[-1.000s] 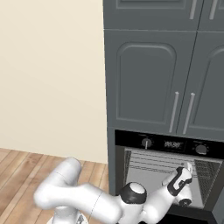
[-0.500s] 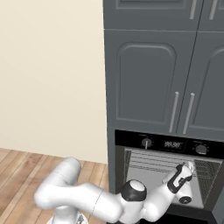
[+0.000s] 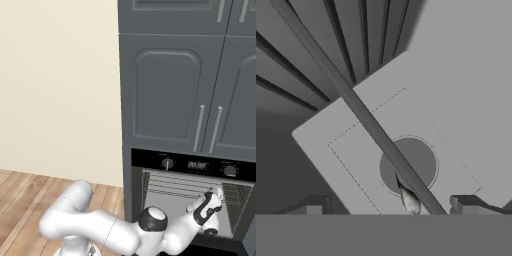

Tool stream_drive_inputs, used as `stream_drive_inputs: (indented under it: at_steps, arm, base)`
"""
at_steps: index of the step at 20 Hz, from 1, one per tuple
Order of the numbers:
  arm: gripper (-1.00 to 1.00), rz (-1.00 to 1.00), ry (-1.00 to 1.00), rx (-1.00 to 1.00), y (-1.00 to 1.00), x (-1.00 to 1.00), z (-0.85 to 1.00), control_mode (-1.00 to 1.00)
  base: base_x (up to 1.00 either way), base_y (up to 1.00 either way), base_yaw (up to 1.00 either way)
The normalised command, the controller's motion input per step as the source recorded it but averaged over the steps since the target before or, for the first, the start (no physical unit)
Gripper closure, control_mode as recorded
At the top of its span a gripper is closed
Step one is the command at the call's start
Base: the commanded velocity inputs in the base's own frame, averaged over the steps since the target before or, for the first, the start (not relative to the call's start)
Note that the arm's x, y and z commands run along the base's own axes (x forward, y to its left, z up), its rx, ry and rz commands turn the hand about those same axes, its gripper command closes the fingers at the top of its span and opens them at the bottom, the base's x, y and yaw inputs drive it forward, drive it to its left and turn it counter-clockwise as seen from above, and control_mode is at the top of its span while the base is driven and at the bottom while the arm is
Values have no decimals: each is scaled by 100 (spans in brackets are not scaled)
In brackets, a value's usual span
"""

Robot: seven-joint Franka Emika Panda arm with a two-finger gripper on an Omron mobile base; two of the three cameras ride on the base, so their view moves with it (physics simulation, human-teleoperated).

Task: Take the fish from the oven and place it on the plate on the counter.

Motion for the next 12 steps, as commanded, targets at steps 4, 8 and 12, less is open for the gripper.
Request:
stream_drive_inputs:
  at_steps: [4,8,12]
  arm:
    - [100,0,-13,6,0,0,-20,-100]
    - [100,0,-8,1,0,0,-14,-100]
    - [100,0,-1,0,0,0,-4,-100]
  base:
    - [0,0,0]
    - [0,0,0]
    - [0,0,0]
